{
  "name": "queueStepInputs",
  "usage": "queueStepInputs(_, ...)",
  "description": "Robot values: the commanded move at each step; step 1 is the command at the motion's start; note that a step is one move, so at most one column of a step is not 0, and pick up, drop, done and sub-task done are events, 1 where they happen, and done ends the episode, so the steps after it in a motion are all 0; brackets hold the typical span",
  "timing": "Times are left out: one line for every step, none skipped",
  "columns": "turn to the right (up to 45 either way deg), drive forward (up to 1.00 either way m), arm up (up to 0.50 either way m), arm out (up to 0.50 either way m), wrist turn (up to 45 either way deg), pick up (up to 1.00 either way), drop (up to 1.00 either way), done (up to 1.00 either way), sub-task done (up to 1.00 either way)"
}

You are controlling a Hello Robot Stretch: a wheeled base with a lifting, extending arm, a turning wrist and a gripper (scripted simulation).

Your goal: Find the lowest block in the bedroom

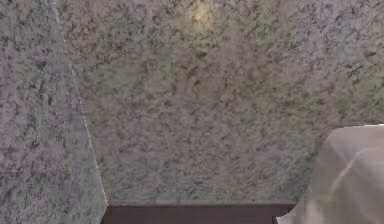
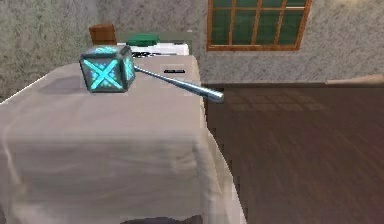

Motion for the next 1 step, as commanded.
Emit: queueStepInputs(33.0, 0.00, 0.00, 0.00, 0.0, 0.00, 0.00, 0.00, 0.00)
